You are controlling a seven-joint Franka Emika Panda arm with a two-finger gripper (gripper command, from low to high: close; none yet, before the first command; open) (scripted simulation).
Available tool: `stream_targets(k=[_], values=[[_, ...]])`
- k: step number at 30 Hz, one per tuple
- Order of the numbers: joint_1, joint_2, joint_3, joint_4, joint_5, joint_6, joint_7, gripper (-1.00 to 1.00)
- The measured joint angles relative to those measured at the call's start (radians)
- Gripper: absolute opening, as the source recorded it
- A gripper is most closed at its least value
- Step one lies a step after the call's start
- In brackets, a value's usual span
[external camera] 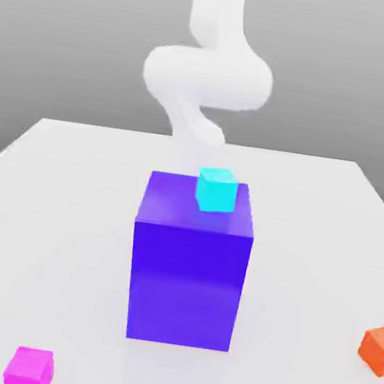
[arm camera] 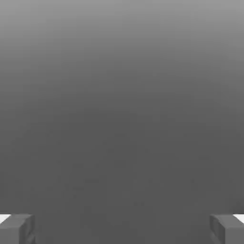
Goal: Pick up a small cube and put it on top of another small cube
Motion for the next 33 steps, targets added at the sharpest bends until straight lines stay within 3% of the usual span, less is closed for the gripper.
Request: stream_targets(k=[18,28,33], values=[[-0.009,0.659,-0.191,-0.013,0.12,0.204,-0.272,0.0],[-0.096,1.019,-0.207,-0.02,0.17,0.317,-0.41,0.0],[-0.146,1.201,-0.156,0.012,0.232,0.438,-0.468,0.0]])
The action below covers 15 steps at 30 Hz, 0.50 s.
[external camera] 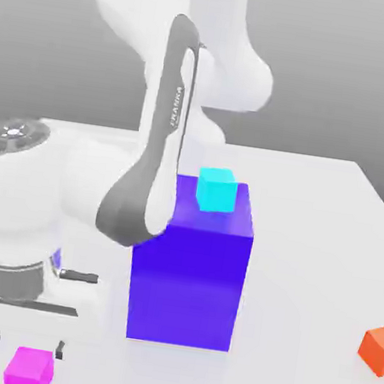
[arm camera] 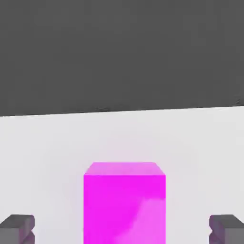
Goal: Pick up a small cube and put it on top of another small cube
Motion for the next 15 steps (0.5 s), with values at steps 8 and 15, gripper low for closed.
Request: stream_targets(k=[8,15], values=[[-0.007,0.017,0.008,0.004,0.006,0.012,-0.005,-1.0],[0.109,-0.139,0.005,-0.009,-0.095,-0.129,0.051,-1.0]])
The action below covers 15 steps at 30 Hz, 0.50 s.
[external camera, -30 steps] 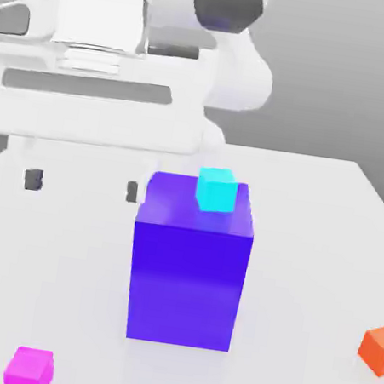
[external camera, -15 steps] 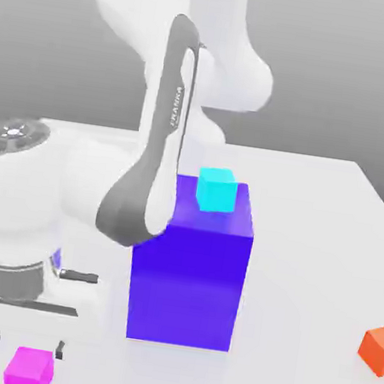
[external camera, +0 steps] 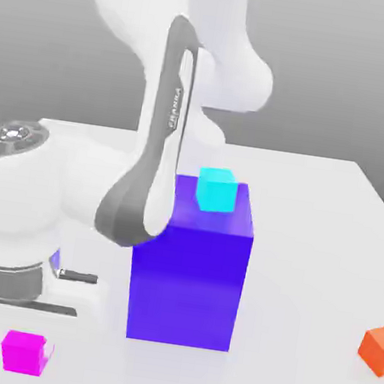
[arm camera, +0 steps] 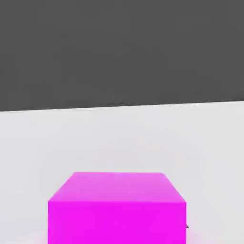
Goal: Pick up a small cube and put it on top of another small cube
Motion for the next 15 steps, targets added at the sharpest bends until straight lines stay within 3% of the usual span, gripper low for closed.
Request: stream_targets(k=[10,13,14,15], values=[[0.271,-0.041,0.189,0.044,-0.127,-0.077,0.029,-1.0],[0.357,0.025,0.239,0.088,-0.173,-0.053,0.04,-1.0],[0.388,0.065,0.251,0.111,-0.193,-0.036,0.046,1.0],[0.388,0.065,0.251,0.111,-0.193,-0.036,0.046,1.0]])
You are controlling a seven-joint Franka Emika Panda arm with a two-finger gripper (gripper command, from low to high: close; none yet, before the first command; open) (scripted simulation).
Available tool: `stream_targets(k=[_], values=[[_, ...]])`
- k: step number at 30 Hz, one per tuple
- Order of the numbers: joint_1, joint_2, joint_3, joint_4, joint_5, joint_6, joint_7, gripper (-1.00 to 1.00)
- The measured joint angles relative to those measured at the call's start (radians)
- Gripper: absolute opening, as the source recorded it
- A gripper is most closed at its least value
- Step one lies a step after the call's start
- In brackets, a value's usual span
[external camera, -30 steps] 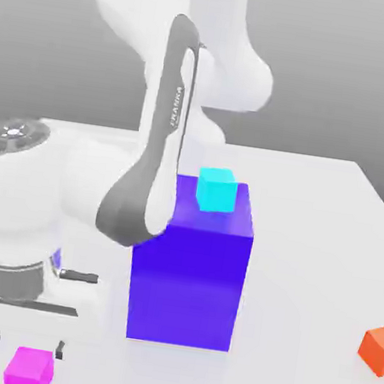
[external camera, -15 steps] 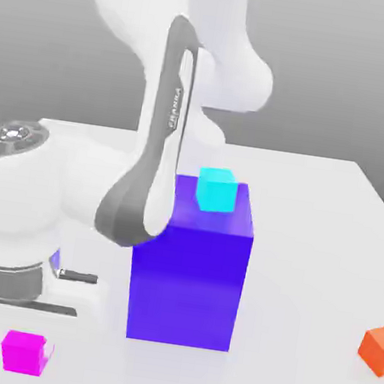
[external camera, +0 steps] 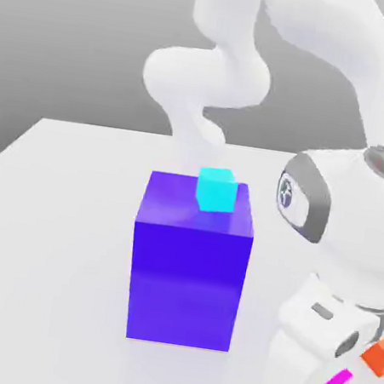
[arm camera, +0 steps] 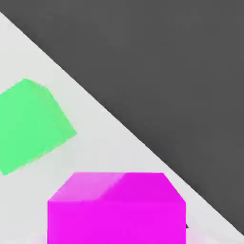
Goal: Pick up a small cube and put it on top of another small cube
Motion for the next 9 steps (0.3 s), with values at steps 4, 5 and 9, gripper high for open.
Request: stream_targets(k=[4,5,9], values=[[0.0,0.0,0.0,0.0,0.0,0.0,0.0,1.0],[0.025,0.031,0.008,0.019,-0.016,0.013,0.004,1.0],[0.039,-0.05,0.028,0.03,-0.012,-0.078,-0.005,1.0]])
